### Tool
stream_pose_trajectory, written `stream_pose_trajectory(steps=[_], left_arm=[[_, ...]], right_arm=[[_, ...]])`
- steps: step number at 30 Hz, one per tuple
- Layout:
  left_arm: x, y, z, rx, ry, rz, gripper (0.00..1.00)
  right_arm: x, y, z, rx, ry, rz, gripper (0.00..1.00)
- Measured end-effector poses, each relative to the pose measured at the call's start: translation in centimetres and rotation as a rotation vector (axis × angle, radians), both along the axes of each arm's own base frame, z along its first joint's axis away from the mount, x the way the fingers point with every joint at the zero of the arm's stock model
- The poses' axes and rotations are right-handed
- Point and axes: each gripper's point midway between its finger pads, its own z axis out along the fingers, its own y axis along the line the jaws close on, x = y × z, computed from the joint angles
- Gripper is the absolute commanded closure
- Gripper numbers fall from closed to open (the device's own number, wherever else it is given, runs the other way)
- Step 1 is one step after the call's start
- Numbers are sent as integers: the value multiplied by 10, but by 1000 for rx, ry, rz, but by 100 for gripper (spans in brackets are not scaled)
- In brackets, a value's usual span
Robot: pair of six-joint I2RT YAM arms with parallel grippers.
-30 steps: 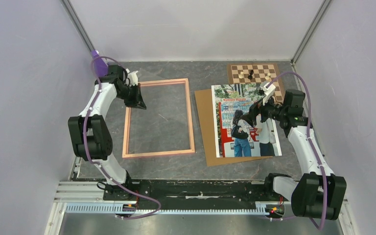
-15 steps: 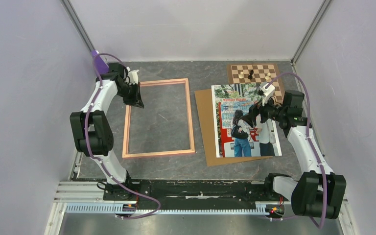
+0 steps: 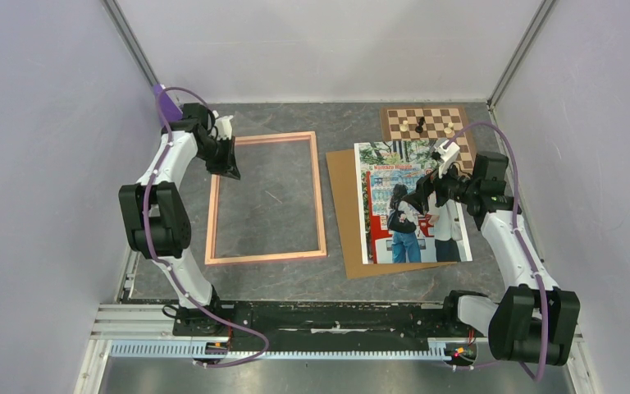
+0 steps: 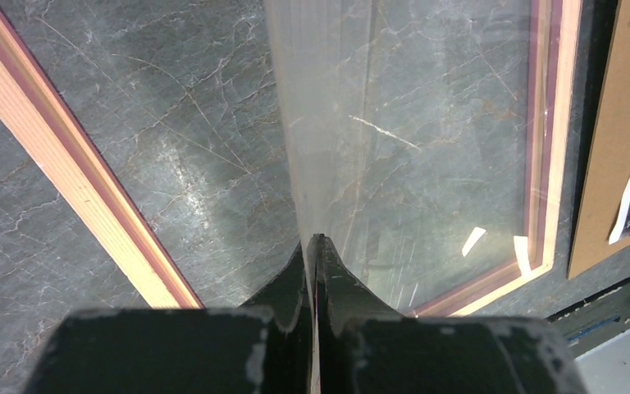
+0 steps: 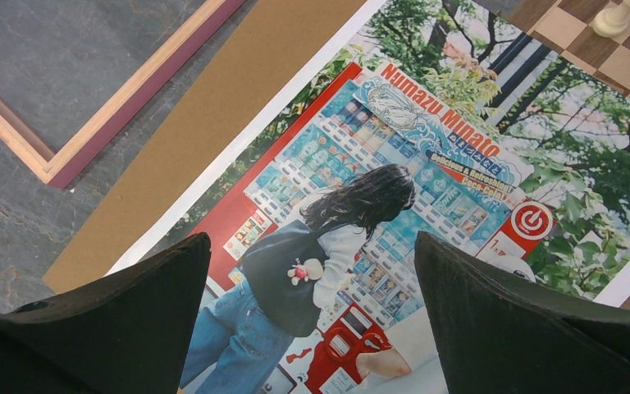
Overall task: Put the photo into the frame
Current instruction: Place the photo frame item in the photo frame.
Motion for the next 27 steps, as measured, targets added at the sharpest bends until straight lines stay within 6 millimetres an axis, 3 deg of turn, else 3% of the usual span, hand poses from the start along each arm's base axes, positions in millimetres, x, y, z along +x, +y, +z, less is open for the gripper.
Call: stream_pose_trajectory(steps=[14, 27], left_arm=[[8, 2, 1, 11, -11, -5, 98], [9, 7, -3, 40, -9, -12, 98]], right_arm=[[0, 1, -2, -4, 1, 7, 2], [-1, 15, -6, -39, 2, 36, 2]])
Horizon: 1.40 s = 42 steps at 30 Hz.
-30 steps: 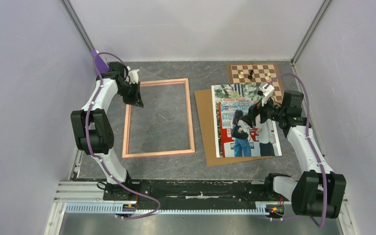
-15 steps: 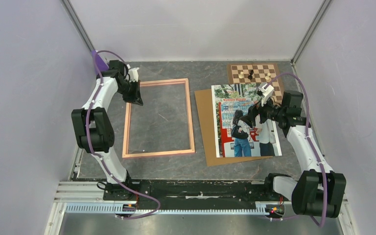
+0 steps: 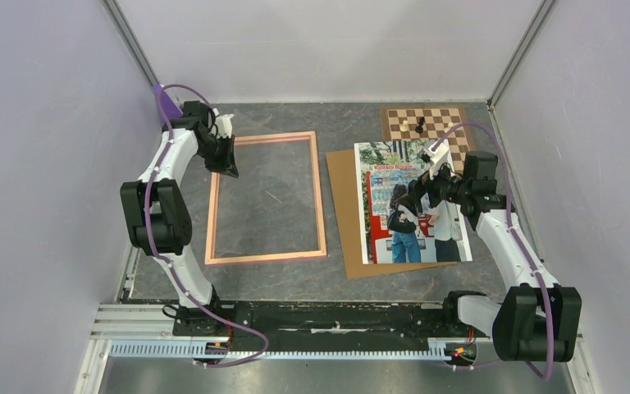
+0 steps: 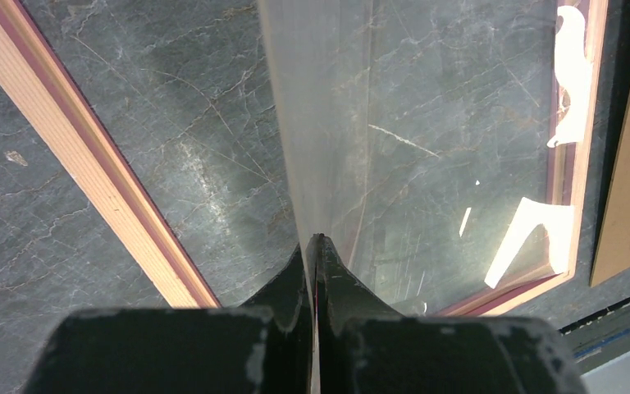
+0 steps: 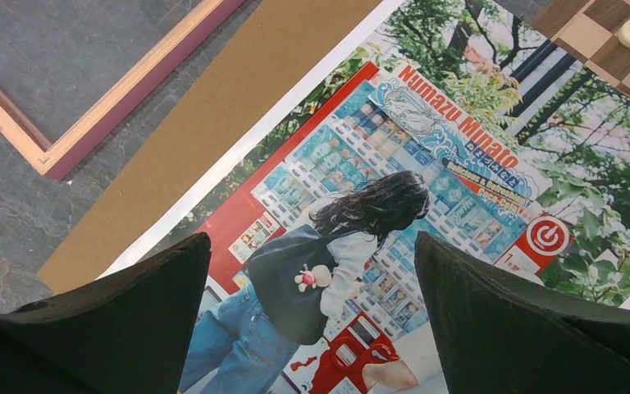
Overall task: Put the photo into the frame
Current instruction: Place the photo frame item in the photo frame.
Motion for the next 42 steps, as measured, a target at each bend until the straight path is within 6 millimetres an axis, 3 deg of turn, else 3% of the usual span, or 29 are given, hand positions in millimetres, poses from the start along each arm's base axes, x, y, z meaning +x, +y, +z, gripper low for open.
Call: stream_pose_trajectory(steps=[42], left_arm=[[-1, 3, -1, 15, 7, 6, 98]], right_arm=[[-1, 0, -6, -9, 12, -5, 2]])
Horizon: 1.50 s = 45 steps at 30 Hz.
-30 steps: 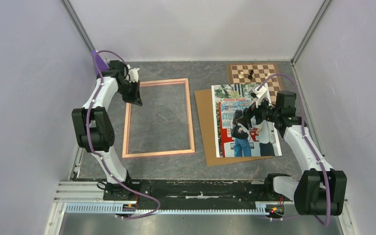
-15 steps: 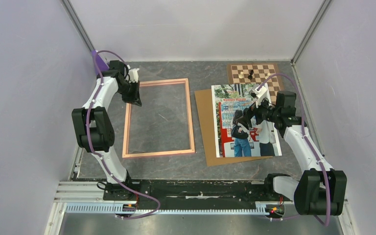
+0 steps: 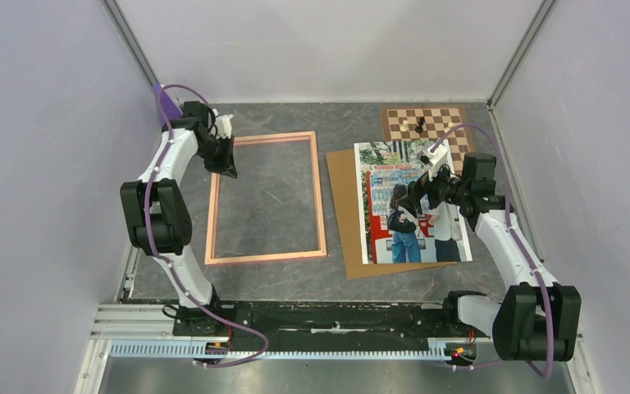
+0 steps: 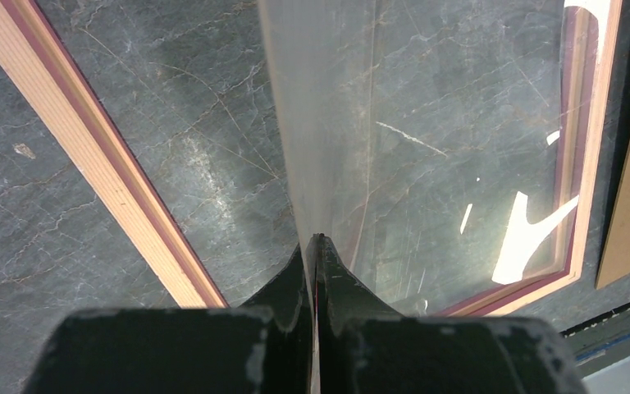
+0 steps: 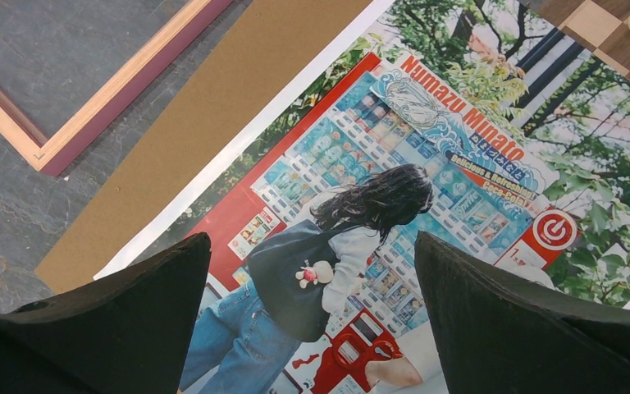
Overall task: Put the photo into the frame
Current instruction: Place the photo frame item in the photo frame.
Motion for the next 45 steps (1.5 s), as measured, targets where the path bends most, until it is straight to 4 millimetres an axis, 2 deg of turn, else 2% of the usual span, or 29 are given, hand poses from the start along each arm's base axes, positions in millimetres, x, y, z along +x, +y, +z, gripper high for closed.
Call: stream_pose_trajectory(steps=[45], left_arm=[[-11, -4, -2, -37, 18, 21, 98]], right_arm=[[-1, 0, -2, -4, 0, 3, 2]])
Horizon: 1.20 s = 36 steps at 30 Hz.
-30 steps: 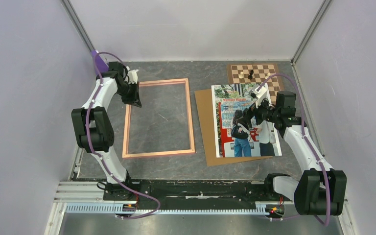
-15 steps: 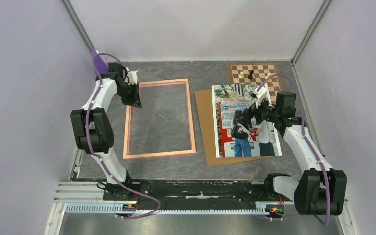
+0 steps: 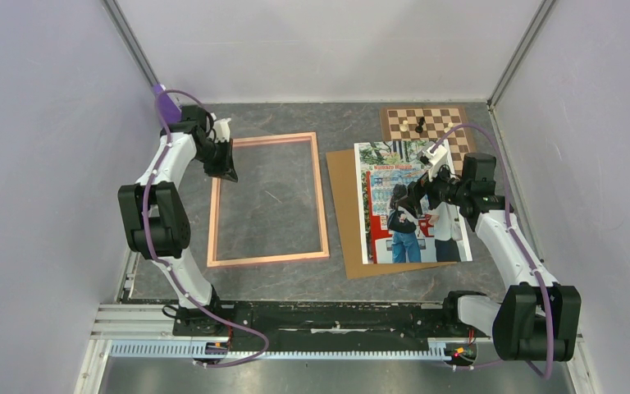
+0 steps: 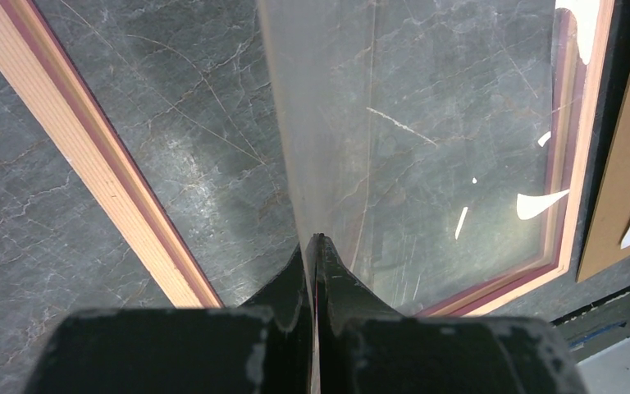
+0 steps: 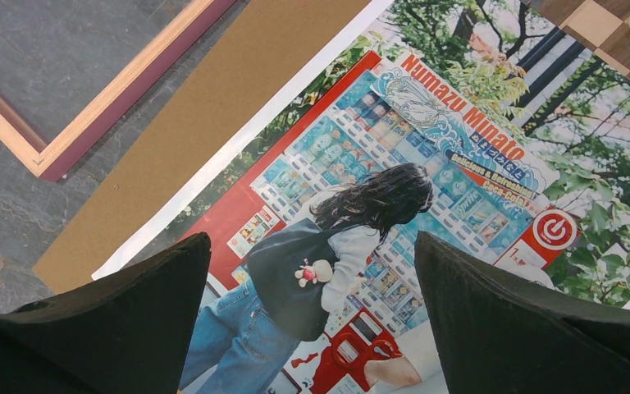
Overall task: Put the photo into the frame
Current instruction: Place the photo frame item in the photo frame.
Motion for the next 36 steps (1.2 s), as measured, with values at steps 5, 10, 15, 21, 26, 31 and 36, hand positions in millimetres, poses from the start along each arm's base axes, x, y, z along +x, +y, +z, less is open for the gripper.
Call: stream_pose_trajectory(steps=[5, 10, 15, 21, 26, 31, 36], left_arm=[[-1, 0, -1, -1, 5, 1, 98], [-2, 0, -2, -1, 7, 1, 98], [-2, 0, -2, -1, 1, 2, 98], [-3, 0, -3, 0, 2, 2, 98], [-3, 0, -3, 0, 2, 2, 98], [-5, 0, -6, 0, 5, 3, 98], [-7, -1, -8, -3, 16, 11, 98]], right_arm=[[0, 0, 0, 0, 0, 0, 2], [0, 0, 0, 0, 0, 0, 2], [0, 0, 0, 0, -1, 0, 2], [0, 0, 0, -1, -1, 1, 2], [0, 0, 0, -1, -1, 1, 2], [0, 0, 0, -2, -3, 2, 2], [0, 0, 0, -3, -3, 2, 2]])
